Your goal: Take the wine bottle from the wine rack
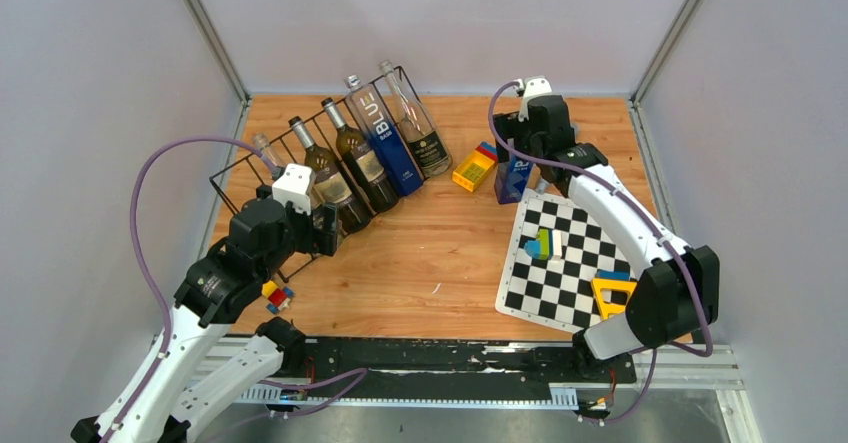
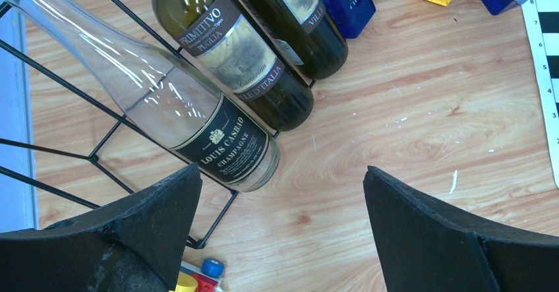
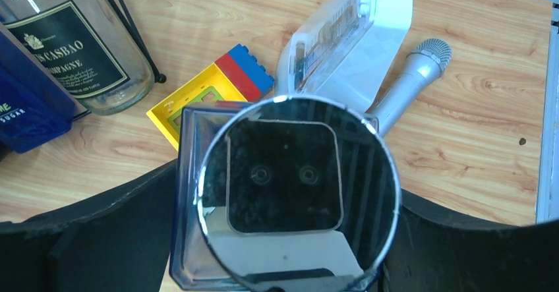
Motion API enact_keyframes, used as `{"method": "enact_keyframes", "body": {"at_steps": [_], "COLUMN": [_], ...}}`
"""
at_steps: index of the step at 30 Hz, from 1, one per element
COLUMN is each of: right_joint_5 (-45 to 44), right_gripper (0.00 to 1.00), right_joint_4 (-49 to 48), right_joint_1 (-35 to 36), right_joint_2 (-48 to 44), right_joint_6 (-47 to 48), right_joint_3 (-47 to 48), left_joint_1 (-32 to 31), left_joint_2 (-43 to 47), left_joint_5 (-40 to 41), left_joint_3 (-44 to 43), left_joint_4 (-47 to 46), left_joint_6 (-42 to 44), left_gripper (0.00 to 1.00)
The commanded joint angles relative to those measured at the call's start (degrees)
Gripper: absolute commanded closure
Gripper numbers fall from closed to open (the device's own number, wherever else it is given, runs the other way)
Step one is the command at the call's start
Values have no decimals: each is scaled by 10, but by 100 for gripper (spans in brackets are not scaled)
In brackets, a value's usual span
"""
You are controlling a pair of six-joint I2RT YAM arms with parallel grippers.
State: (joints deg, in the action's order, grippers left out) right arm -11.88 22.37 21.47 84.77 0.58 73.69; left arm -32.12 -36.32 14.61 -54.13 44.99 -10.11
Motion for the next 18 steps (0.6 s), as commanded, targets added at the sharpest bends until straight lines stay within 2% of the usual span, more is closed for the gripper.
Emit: {"method": "enact_keyframes", "body": {"at_steps": [1,8,18], "right_joint_5": [12,4,-5], "right_gripper": [8,1,0], "right_joint_4": [12,28,51], "right_joint_1": [-1,-1,0], "right_joint_2": [-33,-54,-80], "right_joint_6": [5,8,18], "right_joint_3": [13,32,55], "left_joint_1": [2,2,2], "left_joint_2": [1,1,2], "left_joint_5": [-2,-2,-3], "left_joint_3": [1,1,2], "left_joint_4": [-15,-14,-14], "left_joint_6": [4,5,4], "left_gripper": [0,0,0]}}
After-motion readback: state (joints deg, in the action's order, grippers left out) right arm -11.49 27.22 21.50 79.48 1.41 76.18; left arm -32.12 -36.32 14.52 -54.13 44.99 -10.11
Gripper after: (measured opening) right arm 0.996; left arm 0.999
